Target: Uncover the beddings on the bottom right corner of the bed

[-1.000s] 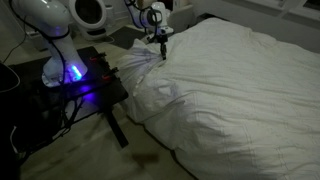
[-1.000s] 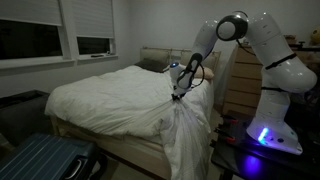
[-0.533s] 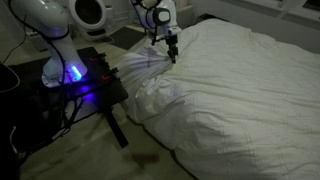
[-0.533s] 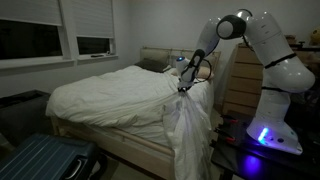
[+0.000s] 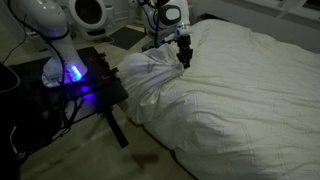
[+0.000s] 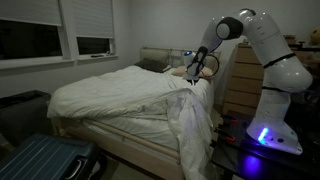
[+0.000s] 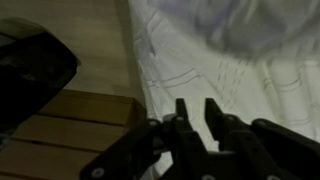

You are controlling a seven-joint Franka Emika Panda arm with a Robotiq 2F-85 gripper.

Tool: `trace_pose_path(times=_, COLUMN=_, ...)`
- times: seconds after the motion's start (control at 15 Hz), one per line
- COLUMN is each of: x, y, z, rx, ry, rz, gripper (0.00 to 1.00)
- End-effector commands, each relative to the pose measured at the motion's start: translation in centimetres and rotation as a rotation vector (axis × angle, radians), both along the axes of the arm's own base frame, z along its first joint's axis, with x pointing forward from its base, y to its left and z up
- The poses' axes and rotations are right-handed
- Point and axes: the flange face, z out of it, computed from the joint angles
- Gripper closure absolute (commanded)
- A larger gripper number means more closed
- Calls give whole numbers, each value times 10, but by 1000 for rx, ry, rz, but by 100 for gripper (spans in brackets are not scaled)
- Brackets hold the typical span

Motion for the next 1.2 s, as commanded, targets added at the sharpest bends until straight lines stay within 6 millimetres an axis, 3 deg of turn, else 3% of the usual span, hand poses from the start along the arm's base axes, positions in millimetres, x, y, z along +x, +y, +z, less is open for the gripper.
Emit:
trace_pose_path(times=0.0, x=-4, y=-34, z=28, rx=-45, ry=17, rz=-20, gripper=42)
trace_pose_path(times=0.13, x=-2, y=-21, z=33, rx=0, ry=53, rz=83, gripper=27)
trace_pose_path(times=0.27, x=5, y=9, z=27, rx=33, ry=76, rz=202, gripper=12)
trace_pose_path(times=0.4, x=18, y=52, z=16, rx=67, ry=101, rz=309, gripper=1)
trace_pose_path(times=0.67, x=35, y=159, z=-16, rx=129, ry=155, rz=519, gripper=0)
trace_pose_path(times=0.87, x=47, y=231, z=-27, rx=170, ry=203, rz=677, gripper=0)
trace_pose_path(times=1.13, x=49, y=295, z=-17, rx=207, ry=268, rz=903, gripper=0)
